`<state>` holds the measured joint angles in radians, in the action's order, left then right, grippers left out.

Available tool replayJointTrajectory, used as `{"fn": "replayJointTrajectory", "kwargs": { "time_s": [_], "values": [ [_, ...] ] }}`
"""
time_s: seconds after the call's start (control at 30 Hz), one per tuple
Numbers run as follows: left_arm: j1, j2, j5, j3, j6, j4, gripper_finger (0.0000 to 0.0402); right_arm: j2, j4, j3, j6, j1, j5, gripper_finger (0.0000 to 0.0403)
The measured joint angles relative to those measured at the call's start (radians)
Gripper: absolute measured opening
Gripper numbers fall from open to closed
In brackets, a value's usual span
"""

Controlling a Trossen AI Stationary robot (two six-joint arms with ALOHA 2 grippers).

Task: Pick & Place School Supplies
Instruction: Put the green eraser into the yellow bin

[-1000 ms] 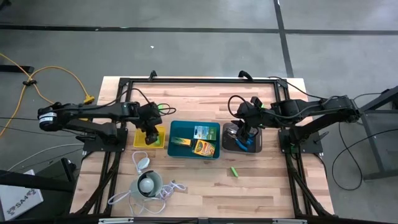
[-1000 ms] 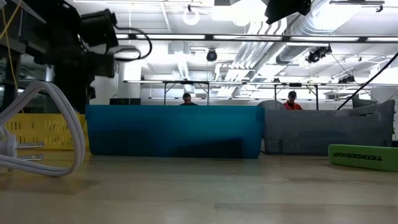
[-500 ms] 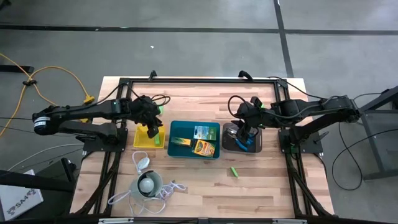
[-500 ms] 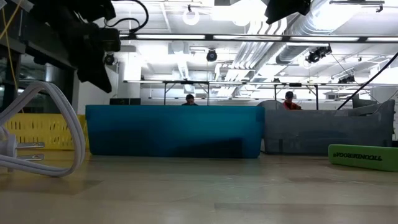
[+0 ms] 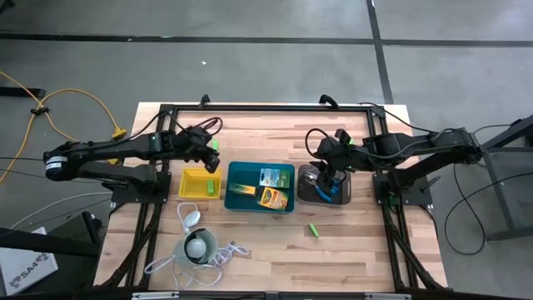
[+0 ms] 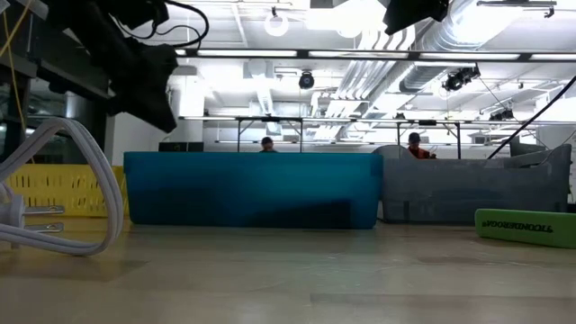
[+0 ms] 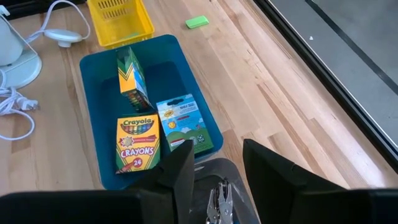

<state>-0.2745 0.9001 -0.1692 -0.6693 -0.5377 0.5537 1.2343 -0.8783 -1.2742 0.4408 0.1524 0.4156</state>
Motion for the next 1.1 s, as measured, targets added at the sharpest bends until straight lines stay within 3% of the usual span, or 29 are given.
{"fn": "replayJointTrajectory", "kwargs": {
  "time_s": [0.5,0.7,0.87,1.1],
  "values": [
    [-0.031,0.003,-0.045,0.0,0.006,-0.014,0.0073,0.0,0.0,0.0,-0.043,0.0,-0.006,0.0128],
    [-0.051,0.009,-0.042,0.001,-0.099,-0.015,0.0073,0.0,0.0,0.0,-0.055,0.0,-0.007,0.0128],
    [-0.134,0.041,-0.033,0.001,-0.195,0.003,0.0072,0.0,0.0,0.0,-0.079,0.0,-0.007,0.0128],
    [-0.311,0.165,0.107,-0.009,-0.221,0.01,0.0065,0.0,0.0,0.0,-0.095,0.0,-0.057,0.0128]
  ]
}}
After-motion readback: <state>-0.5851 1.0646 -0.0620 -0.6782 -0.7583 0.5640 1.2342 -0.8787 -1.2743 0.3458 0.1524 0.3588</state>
